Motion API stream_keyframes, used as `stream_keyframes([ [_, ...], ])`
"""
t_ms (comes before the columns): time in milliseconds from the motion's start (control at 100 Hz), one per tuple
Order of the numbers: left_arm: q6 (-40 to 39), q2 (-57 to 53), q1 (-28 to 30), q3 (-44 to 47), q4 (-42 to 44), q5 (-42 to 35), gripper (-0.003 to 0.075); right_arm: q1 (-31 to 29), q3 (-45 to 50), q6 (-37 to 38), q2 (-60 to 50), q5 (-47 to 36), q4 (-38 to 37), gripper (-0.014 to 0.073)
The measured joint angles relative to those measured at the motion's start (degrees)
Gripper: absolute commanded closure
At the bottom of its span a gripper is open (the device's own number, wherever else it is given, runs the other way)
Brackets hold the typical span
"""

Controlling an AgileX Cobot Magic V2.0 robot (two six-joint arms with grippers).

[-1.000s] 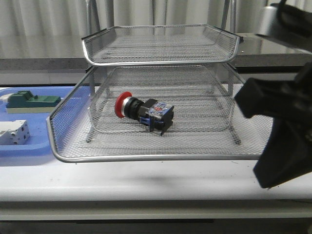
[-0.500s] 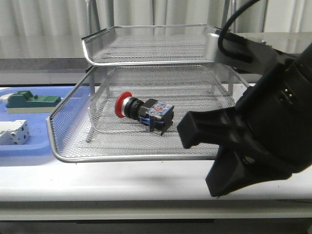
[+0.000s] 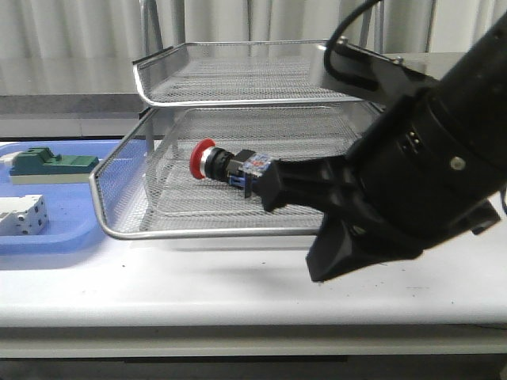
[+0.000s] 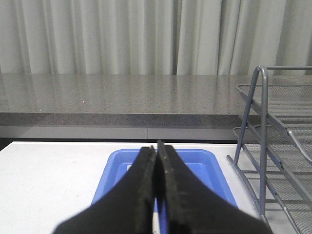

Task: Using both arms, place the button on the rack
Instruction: 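Push the pulled-out tray back into the rack with the right gripper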

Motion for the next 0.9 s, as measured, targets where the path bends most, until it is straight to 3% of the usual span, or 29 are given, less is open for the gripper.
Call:
stream_keyframes([
  [210, 0.0, 0.0, 0.0, 0.0, 0.0, 0.0, 0.0741, -1.7, -6.5, 0.0, 4.6, -0.5, -3.4, 0.0692],
  [520, 0.0, 0.0, 0.0, 0.0, 0.0, 0.0, 0.0741, -9.0, -14.9, 0.0, 11.0, -0.4, -7.5, 0.0692],
  [900, 0.0, 0.0, 0.0, 0.0, 0.0, -0.1, 0.0741, -10.5, -16.6, 0.0, 11.1, 2.7, -8.3, 0.0692],
])
